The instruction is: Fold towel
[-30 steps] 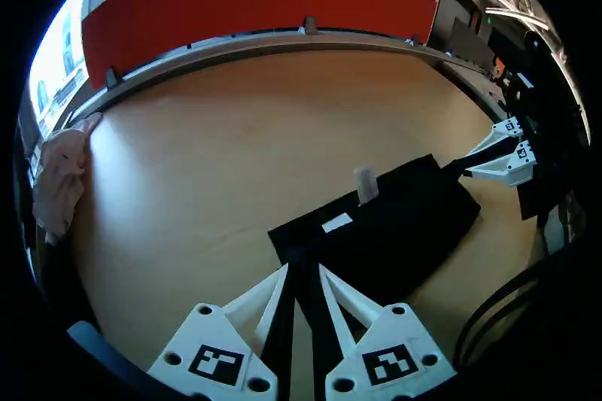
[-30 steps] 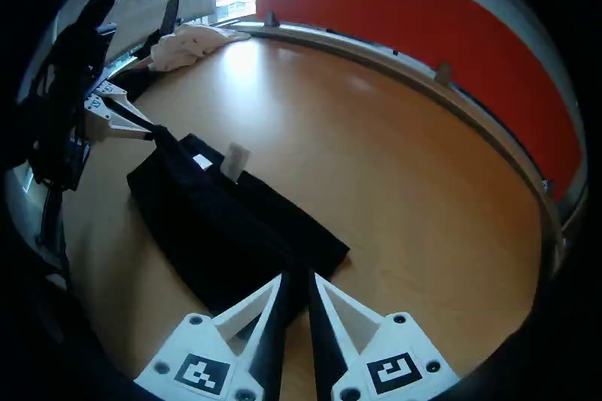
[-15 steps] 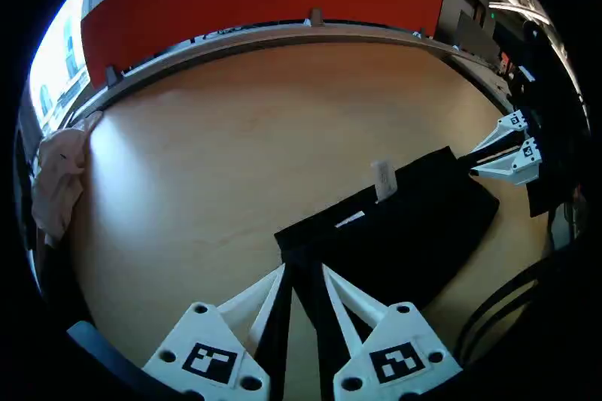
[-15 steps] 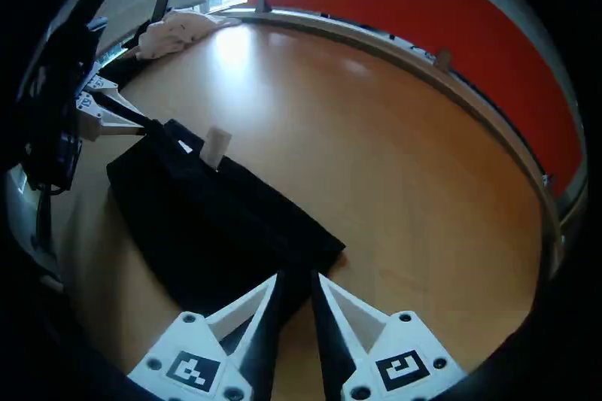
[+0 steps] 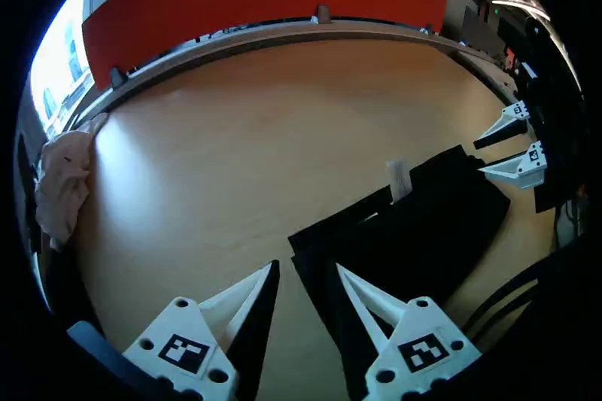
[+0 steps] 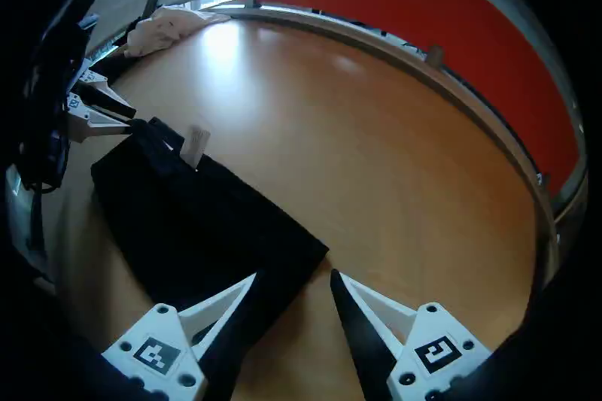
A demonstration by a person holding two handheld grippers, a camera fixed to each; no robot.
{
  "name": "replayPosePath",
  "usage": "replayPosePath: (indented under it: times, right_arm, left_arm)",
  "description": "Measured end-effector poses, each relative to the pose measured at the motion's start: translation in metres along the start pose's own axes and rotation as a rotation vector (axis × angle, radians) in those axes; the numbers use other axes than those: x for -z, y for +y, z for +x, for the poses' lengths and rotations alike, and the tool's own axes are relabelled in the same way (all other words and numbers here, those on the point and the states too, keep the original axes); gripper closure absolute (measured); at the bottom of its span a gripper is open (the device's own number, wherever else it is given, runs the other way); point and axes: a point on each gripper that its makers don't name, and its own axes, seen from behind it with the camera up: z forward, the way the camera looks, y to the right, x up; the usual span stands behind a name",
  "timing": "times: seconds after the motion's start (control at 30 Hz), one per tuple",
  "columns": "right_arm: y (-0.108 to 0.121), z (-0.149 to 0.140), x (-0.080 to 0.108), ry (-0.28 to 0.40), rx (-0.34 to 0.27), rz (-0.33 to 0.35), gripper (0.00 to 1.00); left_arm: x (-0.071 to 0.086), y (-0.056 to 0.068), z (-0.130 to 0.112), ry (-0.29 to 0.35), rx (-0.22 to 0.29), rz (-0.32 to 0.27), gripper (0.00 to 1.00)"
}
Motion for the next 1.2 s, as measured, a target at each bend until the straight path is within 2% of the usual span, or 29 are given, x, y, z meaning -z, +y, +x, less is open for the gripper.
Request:
replayPosePath:
  times: [0.1, 0.23, 0.37, 0.43, 0.7, 0.77, 0.83, 1.2]
  right_arm:
    - [0.005, 0.003, -0.001, 0.004, -0.005, -0.017, 0.29]
    - [0.01, 0.01, -0.001, 0.017, -0.01, -0.031, 0.25]
    - [0.015, 0.016, 0.0, 0.031, -0.011, -0.047, 0.23]
    - [0.017, 0.02, 0.001, 0.039, -0.011, -0.055, 0.22]
    - [0.027, 0.028, 0.005, 0.068, -0.008, -0.086, 0.12]
    - [0.027, 0.029, 0.007, 0.073, -0.005, -0.089, 0.05]
    - [0.026, 0.029, 0.009, 0.076, -0.003, -0.089, 0.02]
    - [0.01, 0.014, 0.026, 0.084, -0.024, -0.073, 0.02]
  left_arm:
    - [0.0, -0.004, 0.002, 0.0, -0.005, 0.012, 0.53]
    - [-0.001, -0.007, 0.006, 0.003, -0.005, 0.022, 0.53]
    - [-0.002, -0.011, 0.012, 0.009, 0.001, 0.035, 0.37]
    - [-0.001, -0.012, 0.014, 0.011, 0.001, 0.039, 0.36]
    - [0.006, -0.017, 0.018, 0.023, 0.008, 0.045, 0.08]
    - [0.008, -0.016, 0.017, 0.024, 0.013, 0.04, 0.07]
    - [0.01, -0.015, 0.017, 0.025, 0.019, 0.036, 0.07]
    - [0.026, -0.002, 0.001, 0.019, 0.035, 0.017, 0.07]
